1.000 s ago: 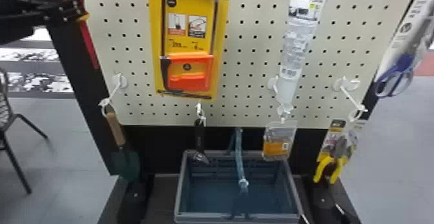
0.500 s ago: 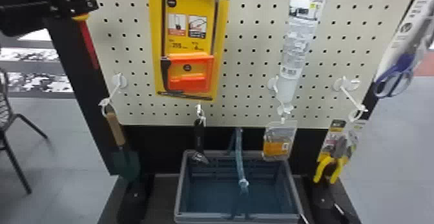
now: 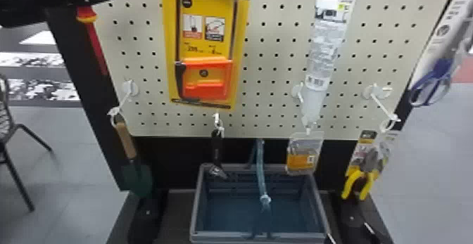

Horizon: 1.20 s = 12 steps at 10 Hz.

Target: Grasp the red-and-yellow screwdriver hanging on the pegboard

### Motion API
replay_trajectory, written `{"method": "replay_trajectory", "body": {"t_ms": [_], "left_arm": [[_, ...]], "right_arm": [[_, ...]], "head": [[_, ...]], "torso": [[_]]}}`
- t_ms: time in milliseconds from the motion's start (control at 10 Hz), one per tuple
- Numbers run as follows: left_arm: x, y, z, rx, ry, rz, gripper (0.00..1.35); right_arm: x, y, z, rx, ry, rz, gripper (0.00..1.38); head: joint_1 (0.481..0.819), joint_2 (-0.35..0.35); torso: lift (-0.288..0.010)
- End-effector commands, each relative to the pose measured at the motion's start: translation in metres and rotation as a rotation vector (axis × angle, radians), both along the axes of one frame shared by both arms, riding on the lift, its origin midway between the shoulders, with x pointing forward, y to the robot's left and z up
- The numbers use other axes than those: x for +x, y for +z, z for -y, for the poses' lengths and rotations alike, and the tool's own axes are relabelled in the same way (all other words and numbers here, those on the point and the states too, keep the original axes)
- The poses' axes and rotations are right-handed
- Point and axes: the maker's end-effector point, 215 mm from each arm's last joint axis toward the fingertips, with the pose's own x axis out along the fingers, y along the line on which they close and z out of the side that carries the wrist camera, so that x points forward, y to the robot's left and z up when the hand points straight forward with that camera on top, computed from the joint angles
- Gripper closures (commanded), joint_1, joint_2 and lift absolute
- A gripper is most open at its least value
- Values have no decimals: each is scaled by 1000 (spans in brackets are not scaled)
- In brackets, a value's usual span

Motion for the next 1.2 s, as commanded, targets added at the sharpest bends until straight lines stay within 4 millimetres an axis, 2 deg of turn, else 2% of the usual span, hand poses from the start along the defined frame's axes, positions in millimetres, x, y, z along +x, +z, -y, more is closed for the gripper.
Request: {"method": "replay_trajectory", "body": {"t_ms": [0,100,300,1100], "left_arm": [[1,-1,0,13,4,-5,639],[1,-3,-2,19,8,-11,714],[1,-3,-3,26,8,-15,998],[-1,-8,-2,35,-2,-20,999]], "right_arm": [[0,0,0,0,0,0,507],[0,0,0,0,0,0,507],[0,0,0,-1,1,0,507],[-1,-1,0,0,0,-2,507]], "head": [[549,0],[549,0],[549,0],[549,0]], "torso": [[-100],[-100],[-100],[-100]]}}
